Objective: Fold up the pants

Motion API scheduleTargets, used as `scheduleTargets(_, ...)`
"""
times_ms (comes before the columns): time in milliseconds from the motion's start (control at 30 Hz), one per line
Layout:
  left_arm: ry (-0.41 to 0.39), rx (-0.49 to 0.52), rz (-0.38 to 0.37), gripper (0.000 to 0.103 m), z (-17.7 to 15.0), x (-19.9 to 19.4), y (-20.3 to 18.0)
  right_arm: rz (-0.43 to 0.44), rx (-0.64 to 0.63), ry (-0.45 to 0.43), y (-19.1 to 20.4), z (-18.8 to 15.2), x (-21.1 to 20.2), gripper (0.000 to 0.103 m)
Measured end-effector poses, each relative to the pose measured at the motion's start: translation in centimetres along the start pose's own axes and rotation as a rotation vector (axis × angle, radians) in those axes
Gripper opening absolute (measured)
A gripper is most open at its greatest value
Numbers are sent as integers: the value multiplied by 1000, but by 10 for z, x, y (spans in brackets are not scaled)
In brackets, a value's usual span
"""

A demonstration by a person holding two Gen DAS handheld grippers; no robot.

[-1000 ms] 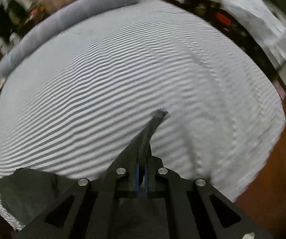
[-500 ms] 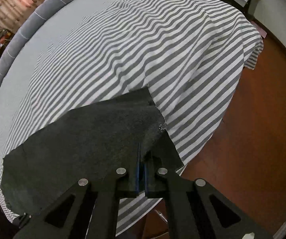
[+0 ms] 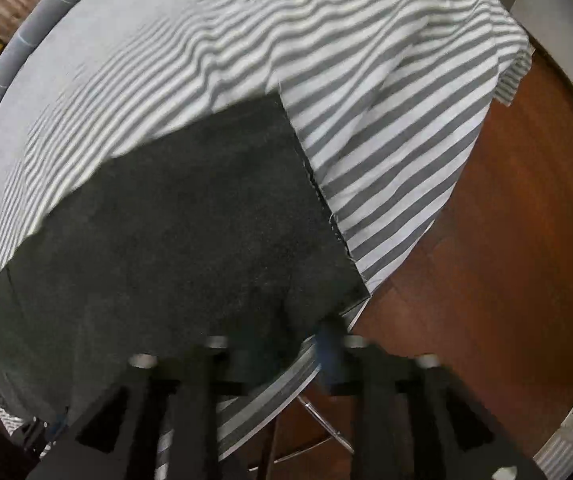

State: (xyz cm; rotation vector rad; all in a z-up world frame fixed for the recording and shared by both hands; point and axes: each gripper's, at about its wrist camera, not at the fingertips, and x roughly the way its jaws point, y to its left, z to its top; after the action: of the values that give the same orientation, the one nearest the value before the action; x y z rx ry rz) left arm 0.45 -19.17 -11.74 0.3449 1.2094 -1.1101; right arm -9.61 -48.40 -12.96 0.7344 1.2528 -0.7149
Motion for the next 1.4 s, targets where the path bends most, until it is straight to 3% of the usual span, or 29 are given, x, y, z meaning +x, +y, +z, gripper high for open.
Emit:
scheduleTargets(167,-55,-41,-49,17,-3,-37,12,-27,-51,-99,20,15,-46,41)
scheduleTargets(233,-105,-63,-38,20,-4,-56,25,7,-103,-114,39,24,-56,44)
scheduleTargets(333,-182,-144,39,21,-5,-82,60,112,-207,-108,86,37,-61,45)
scheduleTargets(467,-261,-323,164,21,-3,-101,123,342,-376,-4,184,45,-50,45)
scheduleTargets(633,-244,-419,264,21,-2,-98,186,454,-543,104,299,43,-21,45)
scheduleTargets(733,-215,-476,250,21,-11,-86,202,519,-591,198,361,37,4,45)
scheduleTargets(867,-215,-509,226,21,-28,-78,206,505,-665,266,418,19,32,45)
scheduleTargets(1067,-236,-567,158,21,-38,-85,215,539,-736,393,445,-22,50,44)
scheduleTargets(1267,-261,-661,61,19,-47,-86,232,611,-856,365,419,-66,23,42)
scheduleTargets(1400,-261,-648,72,18,-47,-86,229,598,-929,375,404,-97,32,42)
